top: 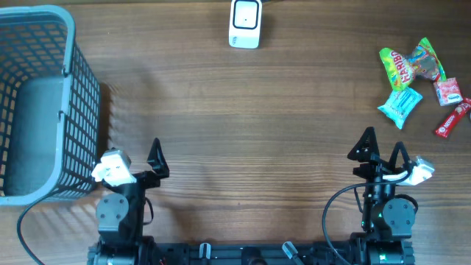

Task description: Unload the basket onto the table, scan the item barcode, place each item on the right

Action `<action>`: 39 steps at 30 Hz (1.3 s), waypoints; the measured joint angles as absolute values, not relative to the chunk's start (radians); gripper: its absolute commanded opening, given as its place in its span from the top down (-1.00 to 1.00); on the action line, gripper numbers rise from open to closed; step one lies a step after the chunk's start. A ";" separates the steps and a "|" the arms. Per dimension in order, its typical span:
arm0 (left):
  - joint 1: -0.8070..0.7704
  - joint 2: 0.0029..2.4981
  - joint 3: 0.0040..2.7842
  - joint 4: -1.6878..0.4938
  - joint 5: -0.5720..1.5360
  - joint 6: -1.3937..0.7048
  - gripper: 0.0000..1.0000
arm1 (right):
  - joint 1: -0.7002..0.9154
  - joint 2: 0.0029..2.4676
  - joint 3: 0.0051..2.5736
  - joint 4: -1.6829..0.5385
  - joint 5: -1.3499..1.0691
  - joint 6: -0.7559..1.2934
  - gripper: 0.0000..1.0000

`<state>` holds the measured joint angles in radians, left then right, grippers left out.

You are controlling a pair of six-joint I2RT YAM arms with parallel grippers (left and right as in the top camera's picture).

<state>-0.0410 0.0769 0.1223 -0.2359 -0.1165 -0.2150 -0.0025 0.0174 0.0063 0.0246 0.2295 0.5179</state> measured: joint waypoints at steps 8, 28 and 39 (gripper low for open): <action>-0.041 0.036 0.021 -0.080 -0.119 -0.183 -1.00 | -0.002 0.017 0.006 0.024 0.229 0.518 -1.00; -0.041 0.015 0.019 -0.081 -0.035 -0.080 -1.00 | -0.002 0.017 0.006 0.024 0.229 0.518 -1.00; -0.041 0.015 0.019 -0.074 -0.059 -0.152 -1.00 | -0.002 0.017 0.006 0.024 0.229 0.518 -0.99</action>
<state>-0.0410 0.0147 0.0185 -0.0738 -0.0593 -0.1516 -0.0021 0.0170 0.0063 0.0238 0.2295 0.5179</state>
